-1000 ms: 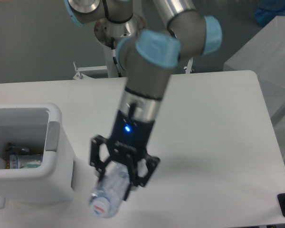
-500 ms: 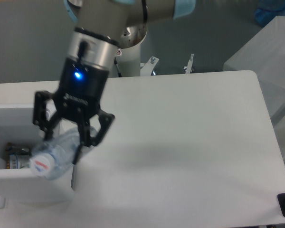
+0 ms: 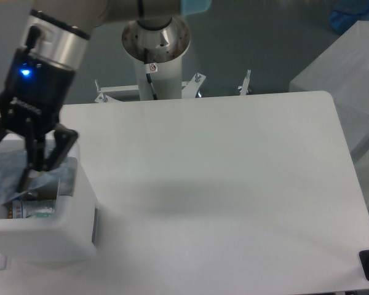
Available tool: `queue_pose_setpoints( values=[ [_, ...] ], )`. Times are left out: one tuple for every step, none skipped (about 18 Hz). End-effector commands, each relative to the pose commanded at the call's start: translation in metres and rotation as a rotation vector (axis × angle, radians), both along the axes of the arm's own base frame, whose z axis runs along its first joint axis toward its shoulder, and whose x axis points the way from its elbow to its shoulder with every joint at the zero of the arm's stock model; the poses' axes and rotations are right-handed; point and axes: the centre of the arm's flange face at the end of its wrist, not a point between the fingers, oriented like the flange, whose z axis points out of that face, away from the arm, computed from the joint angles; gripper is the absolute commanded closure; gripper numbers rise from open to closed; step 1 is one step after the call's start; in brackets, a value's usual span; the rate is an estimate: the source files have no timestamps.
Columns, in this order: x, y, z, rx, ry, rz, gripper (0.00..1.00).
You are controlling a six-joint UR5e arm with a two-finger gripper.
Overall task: Place the trash in the trash can
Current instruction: 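Lower the bottle into the bin and open the gripper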
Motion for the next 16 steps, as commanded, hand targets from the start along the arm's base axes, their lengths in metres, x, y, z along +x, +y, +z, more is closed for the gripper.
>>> queue_pose_setpoints(
  values=[
    [0.008,0.003,-0.003,-0.006,-0.011,-0.005,0.36],
    [0.011,0.005,-0.005,-0.012,-0.013,-0.008,0.36],
    [0.012,0.006,-0.008,-0.015,-0.014,-0.008,0.36],
    [0.013,0.007,-0.011,-0.020,-0.015,-0.009,0.35],
    [0.014,0.007,-0.018,-0.033,-0.019,-0.010,0.35],
    [0.014,0.006,-0.024,-0.042,-0.023,-0.011,0.35],
    [0.014,0.007,-0.029,-0.051,-0.025,-0.009,0.35],
    [0.014,0.006,-0.034,-0.060,-0.029,-0.008,0.34],
    [0.013,0.005,-0.043,-0.077,-0.029,-0.003,0.32],
    [0.012,0.003,-0.052,-0.097,-0.022,0.008,0.29],
    [0.012,0.002,-0.058,-0.112,-0.016,0.016,0.23],
    [0.011,0.002,-0.061,-0.121,-0.010,0.024,0.14],
    [0.010,0.001,-0.063,-0.127,-0.014,0.034,0.01],
    [0.010,0.001,-0.063,-0.128,-0.016,0.039,0.00],
    [0.010,0.001,-0.064,-0.132,-0.024,0.047,0.00],
    [0.010,0.001,-0.063,-0.132,-0.036,0.058,0.00]
  ],
)
